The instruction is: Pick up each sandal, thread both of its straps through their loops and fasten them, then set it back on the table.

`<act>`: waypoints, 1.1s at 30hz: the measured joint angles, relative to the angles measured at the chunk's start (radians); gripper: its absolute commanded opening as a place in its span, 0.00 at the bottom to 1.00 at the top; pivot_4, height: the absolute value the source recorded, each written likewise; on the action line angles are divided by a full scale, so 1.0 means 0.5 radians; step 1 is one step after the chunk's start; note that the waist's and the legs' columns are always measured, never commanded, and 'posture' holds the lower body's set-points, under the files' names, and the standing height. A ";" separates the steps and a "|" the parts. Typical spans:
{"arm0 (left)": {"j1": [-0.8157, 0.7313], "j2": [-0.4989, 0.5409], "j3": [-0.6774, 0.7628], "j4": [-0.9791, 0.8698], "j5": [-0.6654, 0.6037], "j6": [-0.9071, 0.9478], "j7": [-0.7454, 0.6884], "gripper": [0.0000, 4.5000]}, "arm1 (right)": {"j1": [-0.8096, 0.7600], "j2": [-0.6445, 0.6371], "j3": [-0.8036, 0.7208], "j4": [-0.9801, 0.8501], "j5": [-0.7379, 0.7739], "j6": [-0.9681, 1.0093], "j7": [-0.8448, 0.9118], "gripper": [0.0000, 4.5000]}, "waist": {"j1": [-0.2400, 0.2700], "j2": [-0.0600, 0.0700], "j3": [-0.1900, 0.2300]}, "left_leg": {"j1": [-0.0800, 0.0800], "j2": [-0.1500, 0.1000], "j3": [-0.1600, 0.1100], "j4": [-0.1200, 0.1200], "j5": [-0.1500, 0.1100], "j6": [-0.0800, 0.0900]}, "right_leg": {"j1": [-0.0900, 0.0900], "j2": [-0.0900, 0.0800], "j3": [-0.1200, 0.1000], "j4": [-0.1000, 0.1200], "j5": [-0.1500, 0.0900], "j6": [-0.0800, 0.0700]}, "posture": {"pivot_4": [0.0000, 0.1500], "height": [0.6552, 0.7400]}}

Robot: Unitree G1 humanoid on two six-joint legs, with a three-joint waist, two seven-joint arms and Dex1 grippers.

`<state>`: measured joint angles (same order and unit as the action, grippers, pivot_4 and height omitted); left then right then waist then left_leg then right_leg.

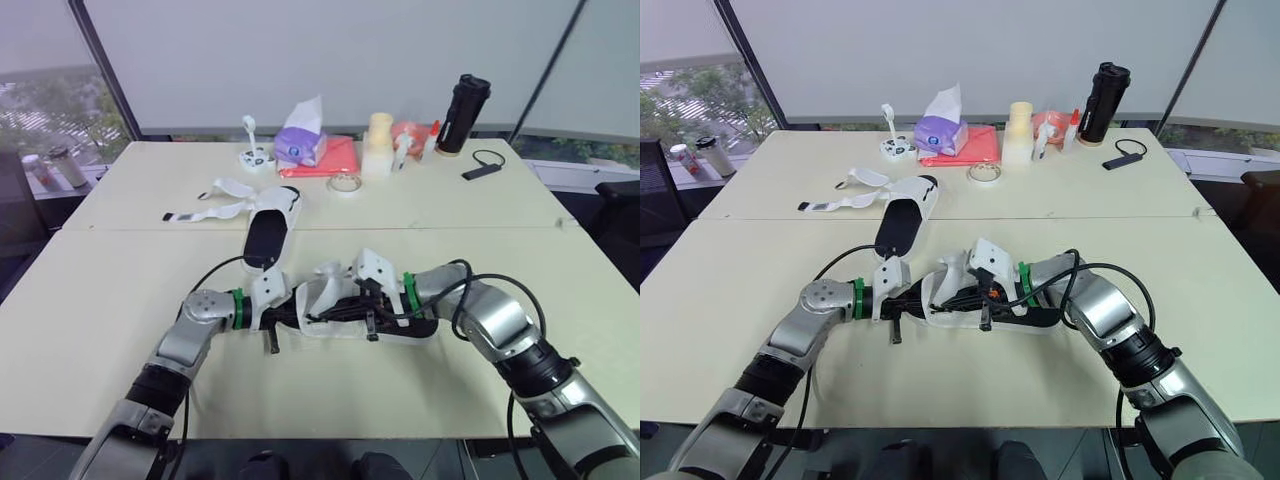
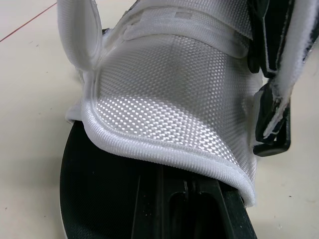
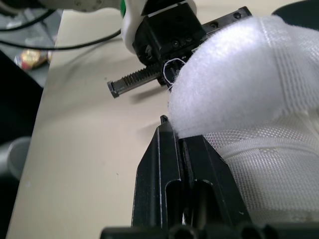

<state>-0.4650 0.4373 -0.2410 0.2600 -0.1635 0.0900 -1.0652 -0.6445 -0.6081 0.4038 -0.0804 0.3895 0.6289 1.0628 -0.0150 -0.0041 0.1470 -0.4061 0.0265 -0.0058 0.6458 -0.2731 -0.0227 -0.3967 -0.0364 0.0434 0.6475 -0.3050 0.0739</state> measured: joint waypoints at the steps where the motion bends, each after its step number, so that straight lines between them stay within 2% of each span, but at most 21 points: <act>1: 0.000 0.000 0.000 -0.002 0.000 0.000 0.005 0.00 | -0.019 0.003 -0.004 0.018 0.012 0.023 0.030 0.00 | 0.000 0.000 0.000 | 0.000 0.000 0.000 0.000 0.000 0.000 | 0.000 0.000 0.000 0.000 0.000 0.000 | 1.00 1.00; 11: 0.007 -0.004 -0.001 -0.019 -0.001 0.000 0.008 0.00 | -0.090 0.026 -0.194 0.118 0.343 0.669 0.126 0.00 | 0.000 0.000 0.000 | -0.002 -0.002 0.002 -0.002 0.000 0.000 | -0.002 -0.008 -0.004 -0.001 0.000 0.000 | 1.00 1.00; 24: 0.025 -0.009 0.003 -0.020 -0.001 0.000 0.017 0.00 | -0.222 0.031 -0.014 0.157 0.150 0.543 0.166 0.00 | -0.006 0.003 -0.002 | -0.002 -0.003 0.004 -0.002 0.000 -0.001 | -0.001 -0.010 -0.005 -0.002 -0.001 -0.001 | 1.00 1.00; 33: 0.029 -0.009 0.003 -0.017 -0.001 -0.020 0.038 0.00 | -0.381 0.122 0.079 0.252 0.087 0.674 0.183 0.00 | -0.007 0.007 -0.004 | -0.002 -0.004 0.005 -0.002 0.000 -0.001 | -0.001 -0.012 -0.005 -0.001 -0.001 -0.001 | 1.00 1.00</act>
<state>-0.4506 0.4329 -0.2395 0.2515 -0.1641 0.0799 -1.0463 -0.8353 -0.5471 0.4435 0.0456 0.4331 0.9661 1.1543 -0.0185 -0.0008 0.1449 -0.4070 0.0247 -0.0035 0.6446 -0.2733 -0.0231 -0.3974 -0.0423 0.0410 0.6468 -0.3054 0.0731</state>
